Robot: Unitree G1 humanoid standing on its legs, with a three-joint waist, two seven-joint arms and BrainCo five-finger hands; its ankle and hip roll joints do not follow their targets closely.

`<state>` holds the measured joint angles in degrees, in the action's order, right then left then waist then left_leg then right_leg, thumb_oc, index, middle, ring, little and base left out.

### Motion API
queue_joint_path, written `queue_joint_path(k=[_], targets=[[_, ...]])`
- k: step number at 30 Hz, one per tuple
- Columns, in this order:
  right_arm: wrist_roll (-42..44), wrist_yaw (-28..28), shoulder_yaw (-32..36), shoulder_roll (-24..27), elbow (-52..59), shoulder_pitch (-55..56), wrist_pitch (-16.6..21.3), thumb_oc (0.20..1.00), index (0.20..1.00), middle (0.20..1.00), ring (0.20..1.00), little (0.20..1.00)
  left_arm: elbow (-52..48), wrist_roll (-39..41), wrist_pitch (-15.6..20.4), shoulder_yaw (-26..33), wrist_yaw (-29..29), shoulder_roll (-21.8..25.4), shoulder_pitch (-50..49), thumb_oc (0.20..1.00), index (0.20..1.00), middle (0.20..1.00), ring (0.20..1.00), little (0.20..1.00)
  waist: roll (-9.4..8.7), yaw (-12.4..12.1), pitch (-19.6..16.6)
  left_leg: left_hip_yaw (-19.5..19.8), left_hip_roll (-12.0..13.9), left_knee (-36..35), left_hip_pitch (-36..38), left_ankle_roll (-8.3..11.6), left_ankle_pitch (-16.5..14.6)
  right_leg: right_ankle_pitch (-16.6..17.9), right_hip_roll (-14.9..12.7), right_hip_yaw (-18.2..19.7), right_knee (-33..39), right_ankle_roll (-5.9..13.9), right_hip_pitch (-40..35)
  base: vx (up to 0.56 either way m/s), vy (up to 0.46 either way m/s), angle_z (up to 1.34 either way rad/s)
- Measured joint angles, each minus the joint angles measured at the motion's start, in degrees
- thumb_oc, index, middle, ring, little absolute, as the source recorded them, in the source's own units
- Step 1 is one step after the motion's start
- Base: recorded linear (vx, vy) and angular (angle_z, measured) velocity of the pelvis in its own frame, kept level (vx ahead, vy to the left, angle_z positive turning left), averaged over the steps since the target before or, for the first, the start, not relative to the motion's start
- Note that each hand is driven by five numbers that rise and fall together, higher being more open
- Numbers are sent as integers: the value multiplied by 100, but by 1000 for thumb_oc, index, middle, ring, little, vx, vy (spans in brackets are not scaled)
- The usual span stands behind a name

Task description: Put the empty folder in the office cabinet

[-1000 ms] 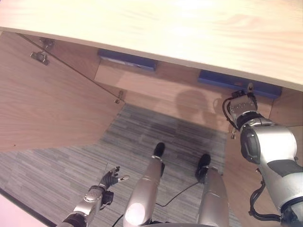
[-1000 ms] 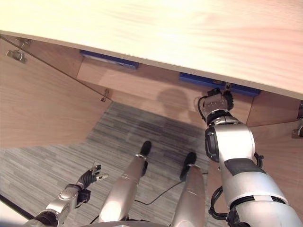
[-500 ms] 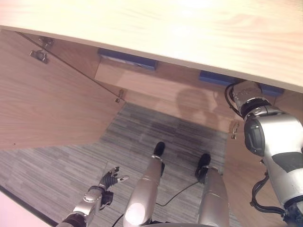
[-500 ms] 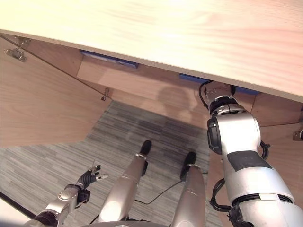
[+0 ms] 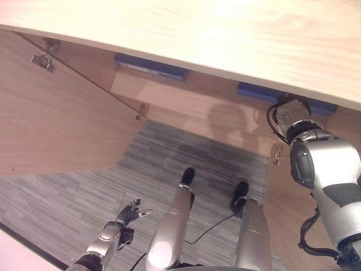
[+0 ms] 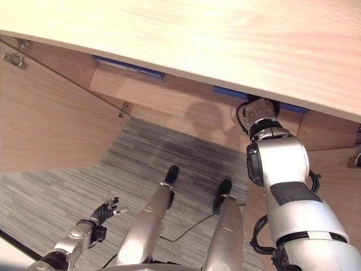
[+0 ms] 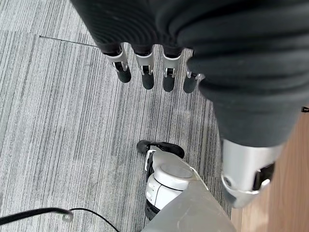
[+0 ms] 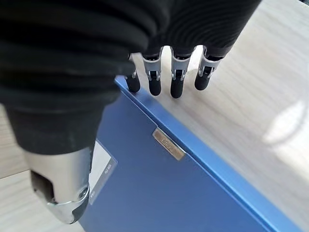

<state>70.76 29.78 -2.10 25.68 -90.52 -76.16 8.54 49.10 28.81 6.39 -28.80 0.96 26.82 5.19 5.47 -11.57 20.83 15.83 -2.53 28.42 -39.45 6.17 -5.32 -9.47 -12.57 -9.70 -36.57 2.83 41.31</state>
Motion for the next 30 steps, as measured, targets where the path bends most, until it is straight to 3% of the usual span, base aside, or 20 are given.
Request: queue_joint_path(k=[13,23,26,30], targets=[[18,-620,453,-382,774,1557,472,1000,1000,1000,1000,1000,16,12,-2,282,9,-203,185,1000,1000,1000,1000,1000,-3,34,7,-17,45,-32,113,-8,-9,0,26,-1,30,-41,-96,-2,3,-1],[0,-1261,345,-1105,1715,2844,508,1000,1000,1000,1000,1000,49,195,12,702,104,-233,174,1000,1000,1000,1000,1000,-118,184,48,-105,187,-157,311,-1,-1,131,142,26,299,-59,-300,-46,27,-7],[-4,-1424,241,-1359,2001,3613,511,1000,1000,1000,1000,1000,64,195,12,776,208,-257,155,1000,1000,1000,1000,1000,-148,203,80,-140,204,-276,478,-2,-1,169,153,43,439,-39,-459,13,25,-5],[-459,-2048,-174,-1784,3626,5599,522,1000,1000,1000,1000,1000,24,227,18,1484,382,-455,-120,1000,1000,1000,1000,1000,-256,289,142,-181,283,-682,921,-33,75,276,206,16,899,-2,-933,66,13,-4]])
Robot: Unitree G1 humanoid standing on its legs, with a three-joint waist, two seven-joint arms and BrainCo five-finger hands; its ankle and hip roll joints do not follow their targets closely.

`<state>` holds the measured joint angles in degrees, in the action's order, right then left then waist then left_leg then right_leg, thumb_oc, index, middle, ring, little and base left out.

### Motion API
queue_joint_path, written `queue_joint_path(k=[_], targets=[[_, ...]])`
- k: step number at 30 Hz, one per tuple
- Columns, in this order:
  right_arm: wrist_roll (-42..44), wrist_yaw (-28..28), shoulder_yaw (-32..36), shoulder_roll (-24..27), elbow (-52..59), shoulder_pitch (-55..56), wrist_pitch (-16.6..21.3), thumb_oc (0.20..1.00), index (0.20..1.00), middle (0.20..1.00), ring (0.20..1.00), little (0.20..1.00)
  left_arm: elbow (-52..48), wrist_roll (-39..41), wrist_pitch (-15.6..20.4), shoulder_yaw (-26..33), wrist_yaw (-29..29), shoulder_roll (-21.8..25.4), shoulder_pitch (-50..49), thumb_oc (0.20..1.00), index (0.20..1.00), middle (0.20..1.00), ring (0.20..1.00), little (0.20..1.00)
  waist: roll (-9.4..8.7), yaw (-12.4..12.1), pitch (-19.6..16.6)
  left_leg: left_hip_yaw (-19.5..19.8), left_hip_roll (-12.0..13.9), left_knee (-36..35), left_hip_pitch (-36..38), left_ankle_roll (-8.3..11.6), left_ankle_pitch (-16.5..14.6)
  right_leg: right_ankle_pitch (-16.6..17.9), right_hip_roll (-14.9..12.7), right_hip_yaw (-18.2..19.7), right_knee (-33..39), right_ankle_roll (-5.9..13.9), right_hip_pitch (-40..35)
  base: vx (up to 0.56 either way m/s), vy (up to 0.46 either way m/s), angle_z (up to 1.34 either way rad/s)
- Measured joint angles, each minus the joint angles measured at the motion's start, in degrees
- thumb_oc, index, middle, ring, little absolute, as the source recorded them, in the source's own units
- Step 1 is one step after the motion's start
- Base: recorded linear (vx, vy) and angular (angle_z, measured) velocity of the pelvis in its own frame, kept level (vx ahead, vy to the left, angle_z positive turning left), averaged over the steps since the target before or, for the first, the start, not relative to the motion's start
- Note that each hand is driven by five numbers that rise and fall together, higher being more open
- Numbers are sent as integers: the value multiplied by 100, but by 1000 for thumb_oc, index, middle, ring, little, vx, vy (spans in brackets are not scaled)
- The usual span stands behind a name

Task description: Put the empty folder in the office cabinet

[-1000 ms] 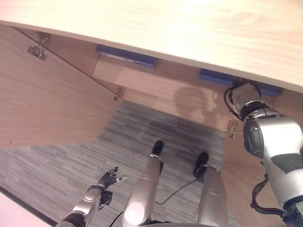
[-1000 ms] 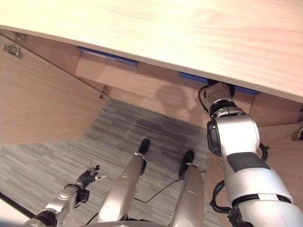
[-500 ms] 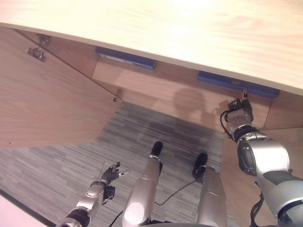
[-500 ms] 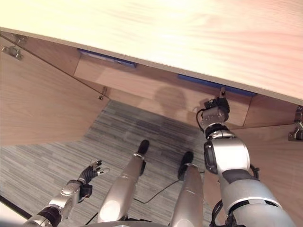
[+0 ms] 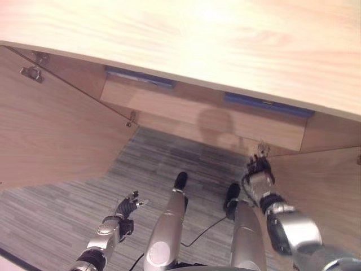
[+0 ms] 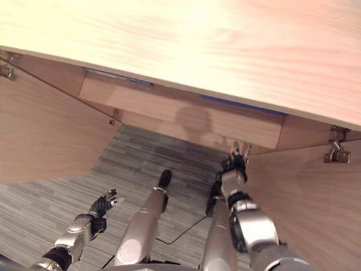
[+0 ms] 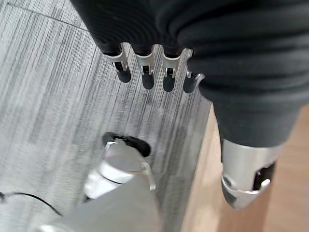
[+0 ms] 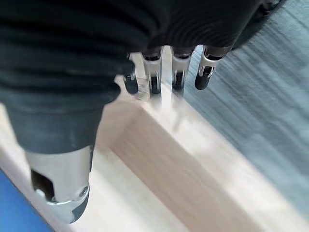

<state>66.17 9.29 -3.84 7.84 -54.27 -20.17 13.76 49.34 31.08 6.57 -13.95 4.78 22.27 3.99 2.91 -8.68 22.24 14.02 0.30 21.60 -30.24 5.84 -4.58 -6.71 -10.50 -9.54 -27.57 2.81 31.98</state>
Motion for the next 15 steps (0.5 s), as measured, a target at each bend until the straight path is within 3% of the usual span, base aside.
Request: queue_joint_path(k=[1,4,7,9,12,13,15], targets=[[-239,-279,-274,-4,303,826,-37,1000,1000,1000,1000,1000,133,-4,-11,236,121,-8,-130,1000,1000,1000,1000,1000,-57,141,-24,-1,33,-316,373,-20,60,55,11,-60,323,50,-400,138,-3,0],[-721,-628,-370,305,691,1444,-66,1000,1000,1000,1000,1000,252,-11,22,646,282,2,-289,1000,1000,1000,1000,1000,-160,215,-98,-45,90,-747,822,-69,158,193,29,-113,712,155,-846,114,-17,-3],[-1711,-978,-788,1003,816,1653,-77,1000,1000,1000,1000,1000,468,-52,71,854,483,8,-415,1000,1000,1000,1000,1000,-266,307,-291,32,106,-1158,1276,-89,286,274,24,-266,1090,177,-1349,63,-17,17],[-2246,-1156,-804,1170,874,1561,-76,1000,1000,1000,1000,1000,673,-86,96,855,584,5,-481,1000,1000,1000,1000,1000,-353,309,-586,56,134,-1314,1404,-58,370,299,38,-338,1278,197,-1487,112,-47,12],[-3054,-1337,-1614,1454,1258,1494,-192,1000,1000,1000,1000,1000,963,-301,104,904,646,-68,-603,1000,1000,1000,1000,1000,-327,300,-839,115,213,-1711,2002,-58,441,355,149,-462,1729,242,-2169,56,-45,13],[-3356,-1489,-1733,1452,1492,1560,-187,1000,1000,1000,1000,1000,930,-344,130,917,676,-71,-744,1000,1000,1000,1000,1000,-305,272,-1073,161,240,-1790,2072,-59,444,359,148,-543,1863,248,-2294,43,-50,23],[-3657,-1560,-1827,1460,1676,1612,-172,1000,1000,1000,1000,1000,934,-349,208,972,720,-118,-846,1000,1000,1000,1000,1000,-229,240,-1197,247,271,-1956,2221,-10,516,409,221,-697,2102,266,-2547,-23,-16,31]])
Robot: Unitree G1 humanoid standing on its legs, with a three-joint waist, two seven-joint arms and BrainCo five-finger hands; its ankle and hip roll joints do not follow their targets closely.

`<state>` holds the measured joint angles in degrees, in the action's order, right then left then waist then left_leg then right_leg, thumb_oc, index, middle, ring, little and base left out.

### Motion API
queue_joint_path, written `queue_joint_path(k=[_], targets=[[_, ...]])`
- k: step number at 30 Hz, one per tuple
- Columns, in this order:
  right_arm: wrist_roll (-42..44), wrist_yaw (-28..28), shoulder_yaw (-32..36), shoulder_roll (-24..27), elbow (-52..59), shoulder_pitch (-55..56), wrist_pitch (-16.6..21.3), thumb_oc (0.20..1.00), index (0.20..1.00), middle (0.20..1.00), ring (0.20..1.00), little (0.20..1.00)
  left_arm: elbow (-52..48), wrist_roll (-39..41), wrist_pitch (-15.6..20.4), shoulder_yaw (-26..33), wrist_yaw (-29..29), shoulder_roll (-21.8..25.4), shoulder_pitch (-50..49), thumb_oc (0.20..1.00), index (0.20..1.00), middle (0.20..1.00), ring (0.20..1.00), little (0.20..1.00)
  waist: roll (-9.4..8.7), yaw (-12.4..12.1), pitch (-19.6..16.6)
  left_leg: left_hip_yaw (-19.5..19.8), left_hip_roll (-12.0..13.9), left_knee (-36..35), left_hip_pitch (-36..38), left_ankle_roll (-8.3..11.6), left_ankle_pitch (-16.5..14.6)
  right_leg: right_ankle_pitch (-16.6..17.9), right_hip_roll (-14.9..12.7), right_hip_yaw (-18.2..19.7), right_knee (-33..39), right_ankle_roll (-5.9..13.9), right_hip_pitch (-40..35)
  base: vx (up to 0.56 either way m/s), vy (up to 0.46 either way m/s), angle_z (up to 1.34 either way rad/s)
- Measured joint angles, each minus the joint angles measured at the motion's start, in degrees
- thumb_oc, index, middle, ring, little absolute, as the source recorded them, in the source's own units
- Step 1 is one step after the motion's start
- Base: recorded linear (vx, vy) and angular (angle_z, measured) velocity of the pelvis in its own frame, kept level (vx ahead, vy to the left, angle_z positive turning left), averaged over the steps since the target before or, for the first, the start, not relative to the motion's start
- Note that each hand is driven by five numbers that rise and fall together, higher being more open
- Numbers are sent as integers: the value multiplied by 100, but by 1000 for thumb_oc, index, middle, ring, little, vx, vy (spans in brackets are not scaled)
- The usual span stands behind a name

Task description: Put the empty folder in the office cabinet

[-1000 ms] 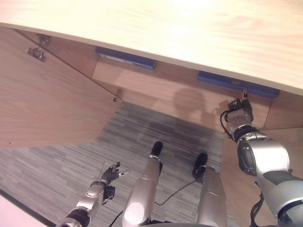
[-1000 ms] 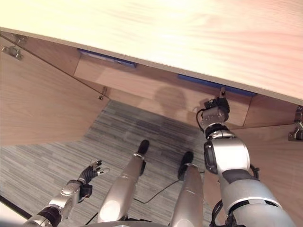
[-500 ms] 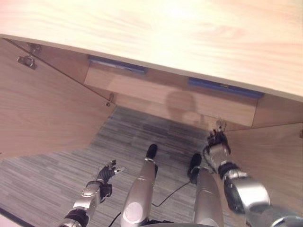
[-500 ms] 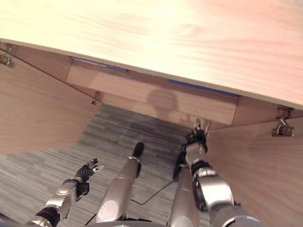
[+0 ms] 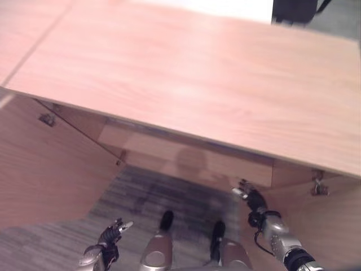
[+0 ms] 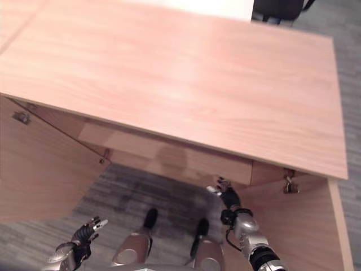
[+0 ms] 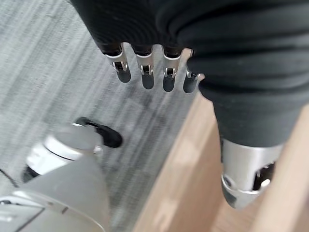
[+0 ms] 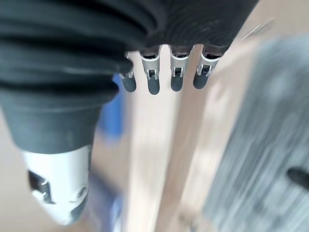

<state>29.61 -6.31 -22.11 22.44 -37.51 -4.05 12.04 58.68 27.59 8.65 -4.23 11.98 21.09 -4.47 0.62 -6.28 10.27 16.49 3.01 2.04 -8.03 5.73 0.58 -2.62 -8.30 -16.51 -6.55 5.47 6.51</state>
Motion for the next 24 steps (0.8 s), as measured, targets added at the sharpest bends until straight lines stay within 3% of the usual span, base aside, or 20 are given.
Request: queue_joint_path(k=[3,4,5,7,8,9,11,12,13,14,15,16,17,19,22,24], targets=[[-391,-6,45,14,-23,-68,-17,1000,1000,1000,1000,1000,108,3,47,11,8,-203,-10,1000,1000,1000,1000,1000,266,-71,-205,51,29,-286,-125,154,307,199,13,-383,460,-18,-263,-32,76,65],[-409,-4,39,103,-2,4,-22,1000,1000,1000,1000,1000,194,5,38,121,14,-319,38,1000,1000,1000,1000,1000,300,46,-222,-440,-2,-447,-157,293,540,273,-78,-659,644,6,-402,-16,98,103],[-449,-9,28,225,20,109,-32,1000,1000,1000,1000,1000,191,8,42,231,37,-459,16,1000,1000,1000,1000,1000,334,117,-239,-1384,148,-469,-149,189,405,328,-96,-920,820,-25,-559,23,134,89],[-517,3,54,214,53,143,-119,1000,1000,1000,1000,1000,194,7,9,212,59,-479,-80,1000,1000,1000,1000,1000,202,52,-203,-2348,437,-210,-134,82,321,304,-337,-919,742,-62,-582,57,143,30],[-612,-8,84,206,202,193,-129,1000,1000,1000,1000,1000,206,4,-5,224,84,-483,-185,1000,1000,1000,1000,1000,109,120,-167,-2694,666,-23,-83,145,292,321,-489,-958,740,-32,-690,46,176,20],[-628,-43,129,216,261,265,-140,1000,1000,1000,1000,1000,207,-1,-5,225,104,-488,-227,1000,1000,1000,1000,1000,64,171,-142,-2707,856,91,20,225,291,330,-601,-986,737,11,-802,37,193,30],[-663,-55,249,321,396,522,-160,1000,1000,1000,1000,1000,206,-1,-2,229,104,-524,-393,1000,1000,1000,1000,1000,170,306,-241,-2554,1347,199,391,249,371,337,-799,-1107,684,409,-1139,9,228,42],[-663,-51,260,276,331,573,-206,1000,1000,1000,1000,1000,194,0,0,260,101,-453,-374,1000,1000,1000,1000,1000,105,354,-428,-2509,1122,-57,562,676,81,427,-1038,-1095,598,628,-1153,6,331,54],[-678,-150,142,52,353,584,-265,1000,1000,1000,1000,1000,188,2,44,464,92,-274,-306,1000,1000,1000,1000,1000,-219,338,-452,-2507,904,-152,543,517,138,664,-1251,-1091,482,455,-1046,-15,409,60],[-679,-193,168,-245,284,598,-275,1000,1000,1000,1000,1000,408,3,34,638,58,-177,-172,1000,1000,1000,1000,1000,-315,286,-517,-2386,856,-154,633,335,73,1034,-1408,-1007,-128,485,-881,-18,524,37],[-684,-218,169,-339,194,565,-273,1000,1000,1000,1000,1000,444,3,33,635,38,-172,-232,1000,1000,1000,1000,1000,-300,255,-585,-2387,865,-173,718,254,23,849,-1411,-896,-277,649,-784,-39,448,38],[-684,-230,178,-422,157,565,-274,1000,1000,1000,1000,1000,490,1,28,639,32,-137,-251,1000,1000,1000,1000,1000,-362,254,-717,-2298,817,-171,550,194,-88,741,-1199,-865,101,754,-842,-47,379,42],[-705,-234,192,-502,137,578,-295,1000,1000,1000,1000,1000,493,-8,21,621,43,-20,-179,1000,1000,1000,1000,1000,-681,213,-847,-2367,635,-148,434,238,-121,911,-1297,-1160,393,503,-904,-105,361,38],[-718,-209,188,-587,80,471,-349,1000,1000,1000,1000,1000,497,-14,-7,644,28,-21,-167,1000,1000,1000,1000,1000,-753,111,-868,-2397,567,-58,391,189,-129,1064,-1371,-1085,507,404,-908,-111,329,19],[-714,-116,148,-747,-116,429,-402,1000,1000,1000,1000,1000,495,-217,13,607,2,31,61,1000,1000,1000,1000,1000,-828,-85,-792,-2097,340,170,86,47,-175,1356,-1542,-1126,366,367,-912,-31,164,56],[-710,-92,148,-863,-167,422,-394,1000,1000,1000,1000,1000,437,-222,14,579,-8,142,147,1000,1000,1000,1000,1000,-886,-91,-716,-1859,199,151,77,-64,-109,1485,-1674,-944,-40,309,-899,15,266,77]])
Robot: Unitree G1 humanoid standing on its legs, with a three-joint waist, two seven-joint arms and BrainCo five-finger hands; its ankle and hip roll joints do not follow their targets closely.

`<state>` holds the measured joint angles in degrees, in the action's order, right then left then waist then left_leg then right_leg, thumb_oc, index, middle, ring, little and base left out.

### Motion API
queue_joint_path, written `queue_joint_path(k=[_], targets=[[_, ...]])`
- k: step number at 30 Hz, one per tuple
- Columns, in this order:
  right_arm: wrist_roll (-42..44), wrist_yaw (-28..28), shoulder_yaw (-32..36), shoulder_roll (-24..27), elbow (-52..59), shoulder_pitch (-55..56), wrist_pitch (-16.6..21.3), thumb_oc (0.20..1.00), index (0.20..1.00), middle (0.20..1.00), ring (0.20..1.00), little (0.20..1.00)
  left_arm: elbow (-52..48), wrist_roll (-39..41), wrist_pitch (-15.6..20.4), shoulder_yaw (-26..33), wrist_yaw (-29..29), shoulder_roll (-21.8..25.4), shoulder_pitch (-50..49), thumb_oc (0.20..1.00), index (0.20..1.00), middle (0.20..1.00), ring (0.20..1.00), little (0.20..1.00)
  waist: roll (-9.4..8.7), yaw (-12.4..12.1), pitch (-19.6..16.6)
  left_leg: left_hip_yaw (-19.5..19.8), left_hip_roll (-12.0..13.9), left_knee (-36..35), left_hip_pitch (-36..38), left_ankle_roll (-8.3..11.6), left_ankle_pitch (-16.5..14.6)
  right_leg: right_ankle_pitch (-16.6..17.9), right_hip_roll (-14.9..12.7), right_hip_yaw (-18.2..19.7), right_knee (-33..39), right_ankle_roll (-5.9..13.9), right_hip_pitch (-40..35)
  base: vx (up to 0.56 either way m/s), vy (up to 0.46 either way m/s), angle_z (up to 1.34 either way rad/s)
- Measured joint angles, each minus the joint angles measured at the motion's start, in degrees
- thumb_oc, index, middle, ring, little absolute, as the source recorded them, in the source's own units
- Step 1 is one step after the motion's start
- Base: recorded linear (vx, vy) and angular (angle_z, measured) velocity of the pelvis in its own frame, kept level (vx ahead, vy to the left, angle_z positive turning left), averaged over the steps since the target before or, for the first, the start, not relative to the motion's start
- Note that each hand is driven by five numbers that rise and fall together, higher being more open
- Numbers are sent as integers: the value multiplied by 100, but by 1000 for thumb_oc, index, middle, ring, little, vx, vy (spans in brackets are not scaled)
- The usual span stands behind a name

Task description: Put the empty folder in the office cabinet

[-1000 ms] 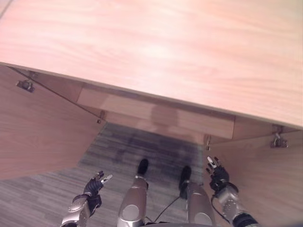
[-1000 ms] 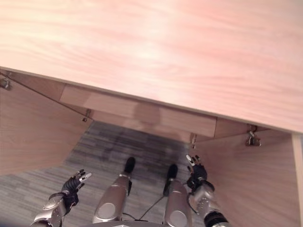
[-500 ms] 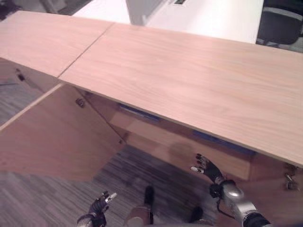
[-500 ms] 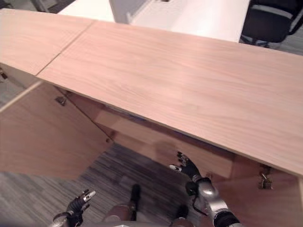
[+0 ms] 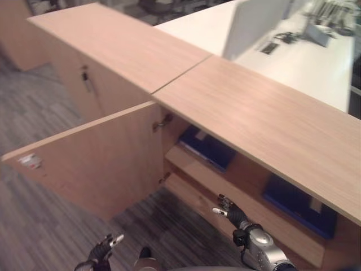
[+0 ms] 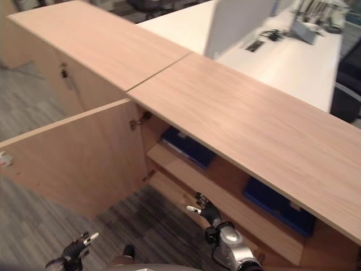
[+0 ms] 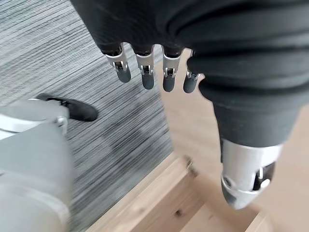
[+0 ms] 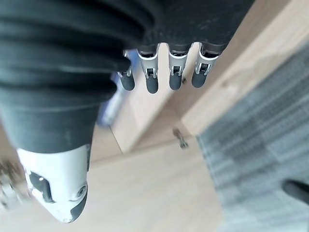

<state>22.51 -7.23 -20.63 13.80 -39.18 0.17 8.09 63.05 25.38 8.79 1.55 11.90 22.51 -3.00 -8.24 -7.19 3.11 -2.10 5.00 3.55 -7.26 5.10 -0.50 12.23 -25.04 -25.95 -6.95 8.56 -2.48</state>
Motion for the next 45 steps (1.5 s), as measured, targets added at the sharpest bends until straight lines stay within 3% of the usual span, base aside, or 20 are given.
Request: queue_joint_path(k=[1,2,3,4,5,6,8,9,10,13,17,27,35,45], targets=[[3,31,27,-44,-83,9,2,1000,1000,1000,1000,1000,119,6,12,-89,-6,35,76,1000,1000,1000,1000,1000,54,34,38,231,-94,33,-47,-73,25,126,-24,519,-320,-66,82,57,319,156],[4,67,-69,64,-98,18,-3,1000,1000,1000,1000,1000,301,5,5,-435,-13,62,325,1000,1000,1000,1000,1000,212,224,84,682,-233,70,-142,-349,56,379,78,1876,-1041,49,479,174,435,143],[5,43,-177,46,-104,-55,4,1000,1000,1000,1000,1000,268,9,5,-423,-27,74,311,1000,1000,1000,1000,1000,267,187,121,821,-248,-68,-138,-459,132,-510,453,2754,-1017,662,750,161,320,131],[27,41,-178,13,-112,-167,11,1000,1000,1000,1000,1000,283,4,-8,-439,-40,25,334,1000,1000,1000,1000,1000,378,210,194,1022,-242,-247,-55,-501,257,-1168,982,3086,-841,609,861,157,258,68],[102,48,-186,-2,-142,-147,16,1000,1000,1000,1000,1000,336,0,-5,-424,-58,0,360,1000,1000,1000,1000,1000,471,329,257,1187,-188,-386,29,-472,383,-1430,1338,3100,-681,449,802,54,93,93],[115,36,-199,-17,-144,-125,16,1000,1000,1000,1000,1000,285,-45,8,-433,-71,-10,330,1000,1000,1000,1000,1000,483,362,272,1285,-233,-574,192,-490,455,-1549,1656,2764,-497,235,852,77,137,78],[116,38,-217,-79,-172,-60,23,1000,1000,1000,1000,1000,281,-190,23,-434,-130,7,246,1000,1000,1000,1000,1000,406,384,239,1450,-398,-653,276,-512,450,-1597,2170,2549,-36,126,895,83,76,64],[116,38,-208,-77,-192,-34,22,1000,1000,1000,1000,1000,285,-218,24,-434,-134,-9,240,1000,1000,1000,1000,1000,351,384,228,1494,-497,-686,320,-507,448,-1563,2252,2565,60,-296,900,76,-5,68],[116,35,-164,37,-319,-22,14,1000,1000,1000,1000,1000,292,-238,36,-438,-128,-224,109,1000,1000,1000,1000,1000,462,344,189,1601,-499,-812,434,-462,417,-1441,2267,2499,467,-444,530,105,-47,43],[117,34,-149,151,-338,1,9,1000,1000,1000,1000,1000,312,-447,30,-420,-138,-278,-113,1000,1000,1000,1000,1000,488,338,178,1692,-453,-909,545,-369,364,-1174,2278,2280,1066,-542,127,131,-41,28],[117,34,-125,196,-329,24,10,1000,1000,1000,1000,1000,298,-475,30,-416,-171,-287,-232,1000,1000,1000,1000,1000,368,277,96,1775,-458,-924,663,-336,345,-1179,2277,2187,1203,-630,-94,92,-33,17],[309,40,43,61,-331,127,13,1000,1000,1000,1000,1000,183,-608,44,-371,-248,-221,-108,1000,1000,1000,1000,1000,157,242,-79,1987,-516,-925,775,-245,285,-1295,2241,2027,1204,-633,-308,24,-25,13],[339,45,40,67,-355,420,9,1000,1000,1000,1000,1000,150,-608,39,-384,-343,-232,-136,1000,1000,1000,1000,1000,286,184,-288,1987,-513,-923,696,-236,312,-1317,2225,1887,1205,-640,-294,-4,-7,9],[338,73,77,88,-354,426,11,1000,1000,1000,1000,1000,-761,-329,190,-302,-702,-31,314,1000,1000,1000,1000,1000,396,199,-416,2004,-510,-925,677,-255,357,-1318,2226,1856,1205,-637,-278,2,10,0]])
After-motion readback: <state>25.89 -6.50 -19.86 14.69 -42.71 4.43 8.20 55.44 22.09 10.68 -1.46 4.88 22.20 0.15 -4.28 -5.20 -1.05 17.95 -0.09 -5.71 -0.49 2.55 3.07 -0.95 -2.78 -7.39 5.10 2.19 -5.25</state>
